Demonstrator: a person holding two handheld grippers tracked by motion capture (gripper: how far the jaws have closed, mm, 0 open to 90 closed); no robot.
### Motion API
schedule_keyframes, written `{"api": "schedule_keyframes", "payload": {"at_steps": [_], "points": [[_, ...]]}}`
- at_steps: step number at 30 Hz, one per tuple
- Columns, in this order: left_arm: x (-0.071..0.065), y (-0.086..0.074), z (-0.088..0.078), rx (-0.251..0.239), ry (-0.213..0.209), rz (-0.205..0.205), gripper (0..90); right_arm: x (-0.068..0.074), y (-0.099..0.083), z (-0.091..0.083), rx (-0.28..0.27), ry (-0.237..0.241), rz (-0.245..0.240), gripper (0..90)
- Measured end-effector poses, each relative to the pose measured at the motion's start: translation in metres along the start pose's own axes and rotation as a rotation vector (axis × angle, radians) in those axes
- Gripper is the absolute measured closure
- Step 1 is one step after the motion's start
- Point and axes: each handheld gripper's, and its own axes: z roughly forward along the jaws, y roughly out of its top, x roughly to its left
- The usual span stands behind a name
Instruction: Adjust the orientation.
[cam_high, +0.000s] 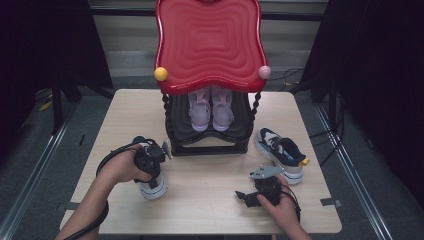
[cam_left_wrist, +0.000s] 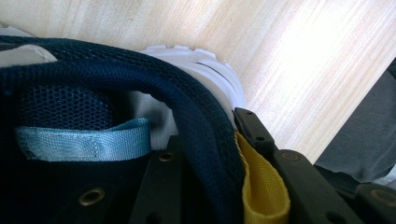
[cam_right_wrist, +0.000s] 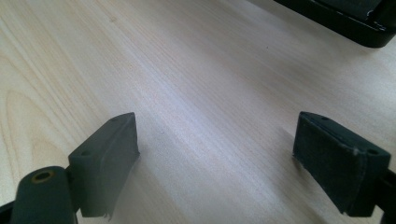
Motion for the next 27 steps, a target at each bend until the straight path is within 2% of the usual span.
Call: {"api": "schedule_keyframes", "payload": {"at_steps": [3,6,7,10,17,21,24,27], "points": [[0.0,0.0,-0.001,0.0,-0.004,-0.005,73.6,0.0,0.0,0.0,0.0,0.0,-0.001,13.5],[-0.001,0.0,-0.005,-0.009,0.006,0.007,74.3,0.0,0.0,0.0,0.0,0.0,0.0,13.5],[-0.002,-0.001,-0.006,-0.019,0.003,-0.004,74.3,0.0,0.0,0.0,0.001,0.0,0.002,13.5],[-0.003,-0.002,-0.014,-0.012,0.02,0.022,74.4,0.0,0.0,0.0,0.001,0.0,0.002,13.4],[-0.007,-0.003,-0.032,-0.015,0.024,0.01,75.1,0.0,0.0,0.0,0.002,0.0,0.002,13.5],[-0.009,-0.004,-0.042,-0.006,0.037,0.022,75.3,0.0,0.0,0.0,-0.003,0.001,0.004,13.5],[-0.011,-0.004,-0.052,-0.012,0.029,0.018,75.3,0.0,0.0,0.0,-0.001,0.001,0.007,13.5],[-0.014,-0.004,-0.06,-0.015,0.039,0.017,75.3,0.0,0.0,0.0,-0.004,0.0,0.002,13.5]]}}
